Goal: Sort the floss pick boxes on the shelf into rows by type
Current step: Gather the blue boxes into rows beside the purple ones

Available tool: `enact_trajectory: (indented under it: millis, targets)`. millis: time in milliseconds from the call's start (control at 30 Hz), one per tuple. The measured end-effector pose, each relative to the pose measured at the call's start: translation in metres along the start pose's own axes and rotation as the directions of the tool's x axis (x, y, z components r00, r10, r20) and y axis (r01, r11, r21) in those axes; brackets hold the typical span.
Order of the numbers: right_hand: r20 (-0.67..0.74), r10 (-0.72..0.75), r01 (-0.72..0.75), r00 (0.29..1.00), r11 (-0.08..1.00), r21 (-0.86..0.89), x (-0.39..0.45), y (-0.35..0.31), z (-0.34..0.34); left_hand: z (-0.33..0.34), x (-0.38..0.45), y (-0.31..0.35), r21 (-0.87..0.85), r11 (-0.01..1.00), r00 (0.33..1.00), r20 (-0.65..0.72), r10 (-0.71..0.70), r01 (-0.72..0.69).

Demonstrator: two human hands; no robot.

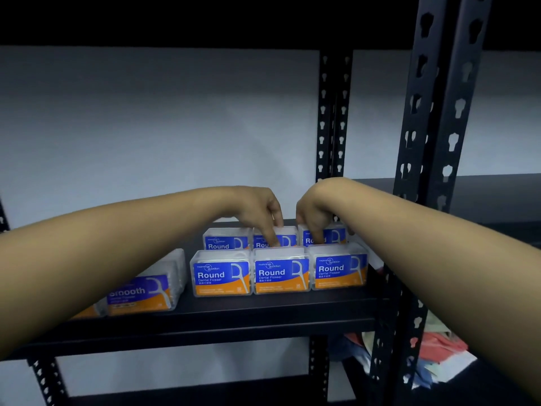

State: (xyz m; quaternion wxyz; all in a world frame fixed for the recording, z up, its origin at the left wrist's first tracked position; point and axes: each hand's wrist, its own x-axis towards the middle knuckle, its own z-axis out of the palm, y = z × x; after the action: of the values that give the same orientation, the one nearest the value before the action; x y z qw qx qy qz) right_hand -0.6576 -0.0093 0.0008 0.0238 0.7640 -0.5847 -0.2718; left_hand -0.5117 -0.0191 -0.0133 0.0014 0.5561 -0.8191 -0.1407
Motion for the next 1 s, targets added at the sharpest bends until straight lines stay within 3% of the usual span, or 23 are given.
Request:
enact_trajectory:
  millis: [133, 367, 500, 700, 800, 1000]
  targets:
    - [-0.031, -0.023, 0.023, 0.999, 1.0, 0.004, -0.006, 0.0, 0.004, -0.019, -0.021, -0.024, -0.053, 0.998, 0.998, 0.05, -0.041, 0.044]
    - [-0.067, -0.021, 0.025, 0.998, 0.998, 0.056, -0.02, -0.004, 0.007, -0.009, -0.027, -0.053, -0.144, 0.986, 0.996, -0.012, -0.086, 0.084]
    - [-0.088, -0.028, 0.044, 0.996, 0.983, 0.18, -0.027, -0.005, 0.009, -0.005, -0.025, -0.054, -0.194, 0.979, 0.998, -0.021, -0.066, 0.061]
    - [0.023, -0.034, 0.023, 0.999, 0.929, 0.37, -0.032, -0.01, 0.005, 0.002, -0.027, -0.055, -0.286, 0.958, 0.999, -0.022, -0.029, 0.021]
    - [-0.009, -0.031, 0.031, 0.999, 0.881, 0.473, -0.03, -0.015, 0.003, 0.004, -0.029, -0.057, -0.323, 0.946, 1.0, -0.011, -0.025, 0.02]
    - [0.007, -0.006, 0.002, 1.0, 0.857, 0.515, -0.01, -0.017, 0.003, 0.01, -0.03, -0.059, -0.372, 0.928, 1.0, -0.019, -0.011, 0.003]
